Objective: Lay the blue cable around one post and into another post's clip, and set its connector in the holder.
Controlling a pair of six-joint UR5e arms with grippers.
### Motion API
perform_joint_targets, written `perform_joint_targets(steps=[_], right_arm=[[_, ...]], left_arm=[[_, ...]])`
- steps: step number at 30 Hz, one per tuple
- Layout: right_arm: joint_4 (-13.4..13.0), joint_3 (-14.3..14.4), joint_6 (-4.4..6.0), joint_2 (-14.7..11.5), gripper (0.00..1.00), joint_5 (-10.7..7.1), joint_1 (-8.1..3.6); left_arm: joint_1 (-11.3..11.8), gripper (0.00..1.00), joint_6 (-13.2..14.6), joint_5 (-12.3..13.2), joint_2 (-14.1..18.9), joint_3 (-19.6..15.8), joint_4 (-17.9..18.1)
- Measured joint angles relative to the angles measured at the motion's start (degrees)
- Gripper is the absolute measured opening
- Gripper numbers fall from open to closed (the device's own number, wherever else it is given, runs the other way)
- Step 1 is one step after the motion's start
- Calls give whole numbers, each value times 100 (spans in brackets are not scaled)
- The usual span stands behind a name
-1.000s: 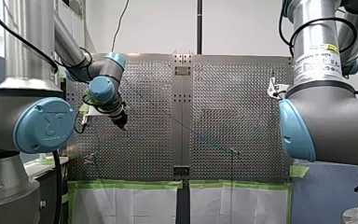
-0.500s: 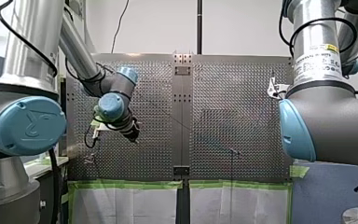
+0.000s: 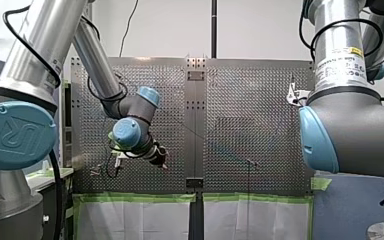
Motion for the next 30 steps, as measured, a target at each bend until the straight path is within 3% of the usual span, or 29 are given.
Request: perform_joint_targets(steps=[9,21,30], right_arm=[[0,0,0,0,100,-1,0],[0,0,0,0,100,0,-2],[-1,1,0,1,100,-1,-2]], left_arm=[[-454,100,-117,-452,-539,111,561],[-382,100,73,-1012,-637,447,1282],[-338,100,124,-1061,-639,490,1824]])
